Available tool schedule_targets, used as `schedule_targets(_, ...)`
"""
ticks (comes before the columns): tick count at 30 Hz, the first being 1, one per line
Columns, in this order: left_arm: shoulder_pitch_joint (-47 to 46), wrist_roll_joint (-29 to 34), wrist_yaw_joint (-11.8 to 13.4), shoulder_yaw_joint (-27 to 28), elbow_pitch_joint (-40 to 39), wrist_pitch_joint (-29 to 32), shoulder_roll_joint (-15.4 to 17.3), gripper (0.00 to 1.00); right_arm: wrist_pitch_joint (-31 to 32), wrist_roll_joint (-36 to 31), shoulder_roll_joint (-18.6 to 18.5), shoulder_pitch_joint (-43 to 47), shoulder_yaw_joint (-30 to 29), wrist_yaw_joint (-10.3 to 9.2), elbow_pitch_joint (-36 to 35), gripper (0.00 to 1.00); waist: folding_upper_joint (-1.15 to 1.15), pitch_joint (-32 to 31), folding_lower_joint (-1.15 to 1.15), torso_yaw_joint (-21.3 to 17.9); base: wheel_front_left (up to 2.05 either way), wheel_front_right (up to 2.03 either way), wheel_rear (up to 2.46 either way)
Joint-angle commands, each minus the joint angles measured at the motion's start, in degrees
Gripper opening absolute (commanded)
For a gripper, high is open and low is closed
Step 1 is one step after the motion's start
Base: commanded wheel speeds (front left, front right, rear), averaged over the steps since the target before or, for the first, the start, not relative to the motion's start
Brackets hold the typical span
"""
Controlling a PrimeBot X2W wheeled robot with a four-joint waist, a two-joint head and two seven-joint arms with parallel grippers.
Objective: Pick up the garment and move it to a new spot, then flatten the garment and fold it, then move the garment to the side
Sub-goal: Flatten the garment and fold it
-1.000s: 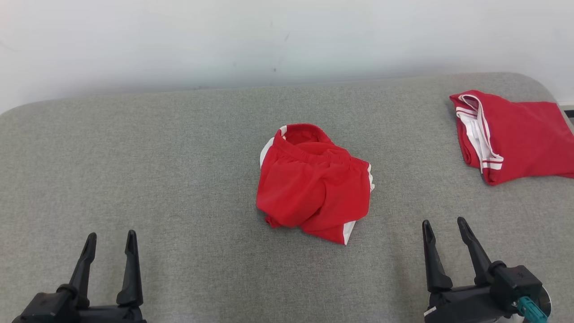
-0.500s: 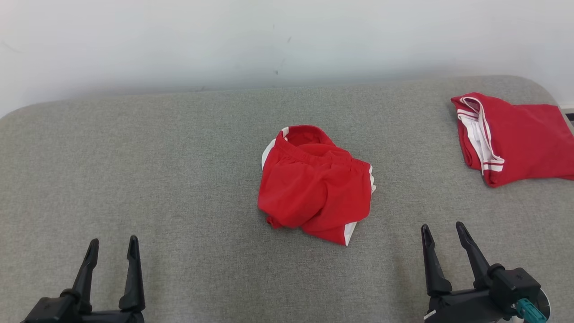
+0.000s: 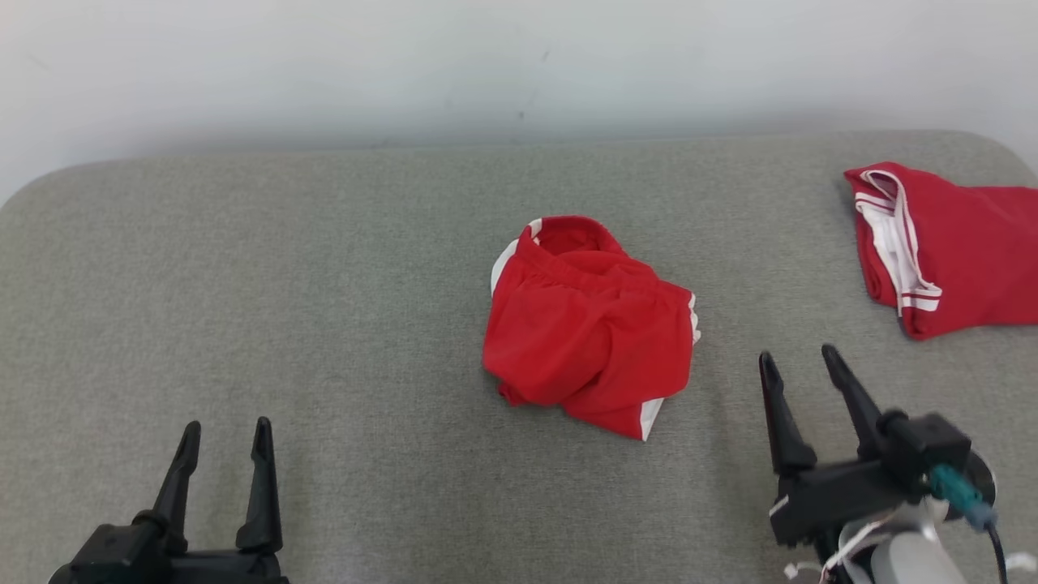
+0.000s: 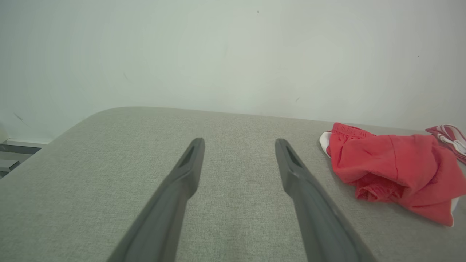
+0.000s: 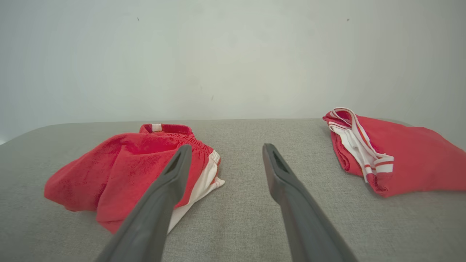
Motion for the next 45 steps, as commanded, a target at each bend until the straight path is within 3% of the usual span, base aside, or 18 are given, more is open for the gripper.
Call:
schedule_targets(1,-0.8,0.1,-0.3,0.0,0.2,-0.1,-0.2,1.0,0.4,0.3,-0.6,-1.2,0.1,-0.16,0.5,1.0,0.0,0.8,0.0,0.9,0.0,0.0,0.0)
schedule_targets(13,-4.6,1.6,-1.8,-0.9,2.0,-0.1,-2.6,1.0,3.2,2.4,-5.8,-15.8,2.4,-0.16,15.2,1.0,0.0,5.3,0.0,6.8,0.0,0.0,0.0)
schedule_targets(25,-6.2,2.7,-3.0,-0.5,3.4,-0.1,-4.0,1.0,1.8,6.8,-5.8,-22.7,7.1,-0.16,32.2,1.0,0.0,6.5,0.0,10.5,0.0,0.0,0.0)
schedule_targets(26,-6.4,2.8,-3.1,-0.4,3.6,-0.1,-4.0,1.0,1.8,7.5,-5.6,-22.9,7.3,-0.16,33.3,0.54,0.0,6.5,0.0,10.6,0.0,0.0,0.0)
schedule_targets(28,-6.6,2.9,-3.4,-0.4,3.7,-0.1,-4.2,1.0,1.0,8.1,-5.7,-23.8,8.2,-0.16,35.1,0.0,0.0,6.5,0.0,10.8,0.0,0.0,0.0)
schedule_targets(37,-6.1,3.6,-3.8,0.5,4.4,-0.1,-4.6,1.0,-3.8,7.6,-6.8,-27.1,11.3,-0.16,36.1,0.0,0.0,4.8,0.0,10.2,0.0,0.0,0.0)
schedule_targets(45,-5.2,3.6,-3.9,1.7,4.3,-0.1,-4.8,1.0,-4.2,5.6,-4.7,-26.3,15.1,-0.16,25.4,0.0,0.0,2.5,0.0,10.1,0.0,0.0,0.0)
